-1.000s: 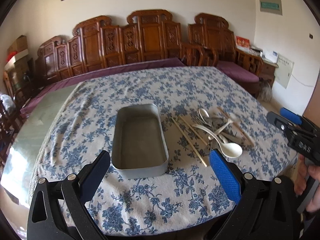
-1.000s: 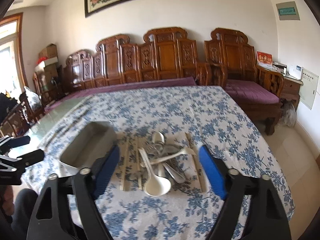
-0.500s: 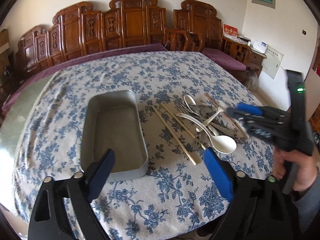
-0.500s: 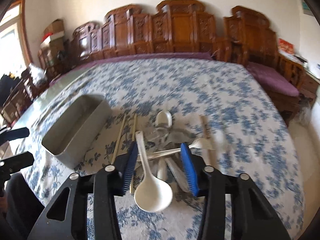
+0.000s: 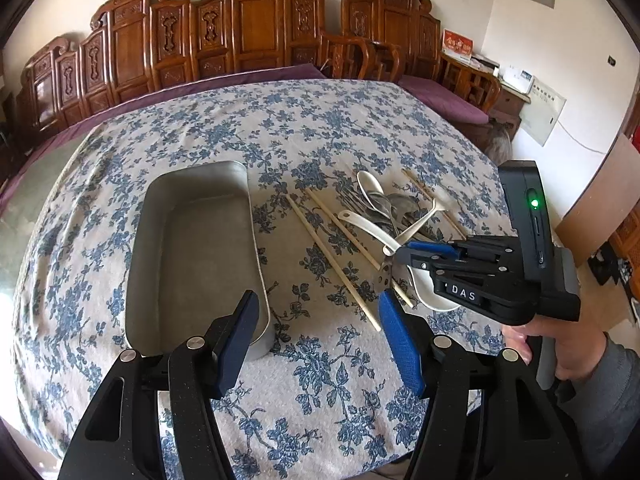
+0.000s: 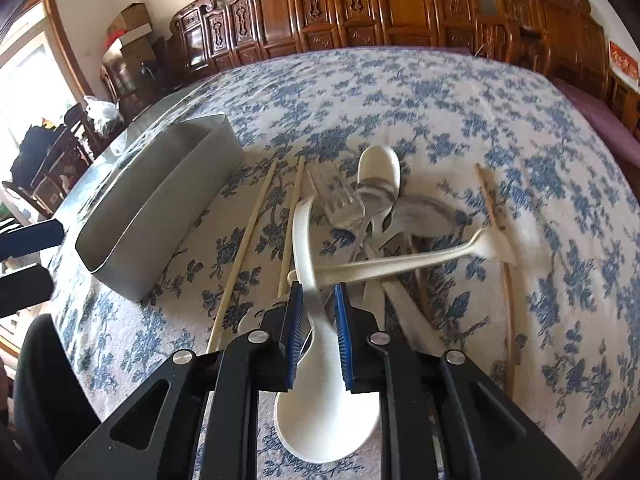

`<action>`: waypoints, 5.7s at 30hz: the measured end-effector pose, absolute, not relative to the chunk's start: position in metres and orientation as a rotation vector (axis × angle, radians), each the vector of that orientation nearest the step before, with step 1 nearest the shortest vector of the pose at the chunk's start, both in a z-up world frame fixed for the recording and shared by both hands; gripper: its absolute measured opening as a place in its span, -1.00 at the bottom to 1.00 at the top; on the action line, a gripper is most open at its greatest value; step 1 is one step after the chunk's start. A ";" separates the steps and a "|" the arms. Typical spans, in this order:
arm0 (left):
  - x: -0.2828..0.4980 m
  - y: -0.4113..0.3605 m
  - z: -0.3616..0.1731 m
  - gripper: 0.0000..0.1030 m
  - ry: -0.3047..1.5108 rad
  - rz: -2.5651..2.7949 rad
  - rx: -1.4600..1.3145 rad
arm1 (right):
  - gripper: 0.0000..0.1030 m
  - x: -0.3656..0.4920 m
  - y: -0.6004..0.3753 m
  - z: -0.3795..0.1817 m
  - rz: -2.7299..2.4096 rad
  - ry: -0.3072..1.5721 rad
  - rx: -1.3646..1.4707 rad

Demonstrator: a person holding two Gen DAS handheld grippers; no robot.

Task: Organize utensils
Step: 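Lower the right tool onto the white plastic spoon and close it, then grasp a wooden chopstick with the left tool while the right tool holds the white spoon, then carry the chopstick into the grey tray and open the left tool, then lower the white spoon into the grey tray and open the right tool, then grasp a white plastic fork from the pile with the right tool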

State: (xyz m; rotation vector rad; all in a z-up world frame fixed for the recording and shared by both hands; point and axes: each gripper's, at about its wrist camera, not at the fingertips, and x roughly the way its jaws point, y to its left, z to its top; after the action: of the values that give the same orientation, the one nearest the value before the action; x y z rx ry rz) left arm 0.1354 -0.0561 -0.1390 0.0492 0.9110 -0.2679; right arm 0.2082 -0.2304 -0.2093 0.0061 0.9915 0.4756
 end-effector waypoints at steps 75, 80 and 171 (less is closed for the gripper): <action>0.162 0.004 -0.132 -0.92 0.923 -0.187 0.063 | -0.80 0.177 -0.211 -0.145 0.533 0.822 0.054; 0.172 0.024 -0.152 -0.92 0.976 -0.183 0.047 | -0.80 0.179 -0.204 -0.149 0.532 0.831 0.040; 0.146 -0.013 -0.126 -0.33 0.736 -0.177 0.041 | -0.10 0.235 -0.286 -0.195 0.160 0.953 0.130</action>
State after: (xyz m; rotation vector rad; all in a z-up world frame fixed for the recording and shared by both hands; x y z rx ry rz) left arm 0.1458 -0.0133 -0.1260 0.0408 0.7364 -0.1769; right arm 0.2352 -0.2859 -0.1947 0.1304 0.9535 0.1604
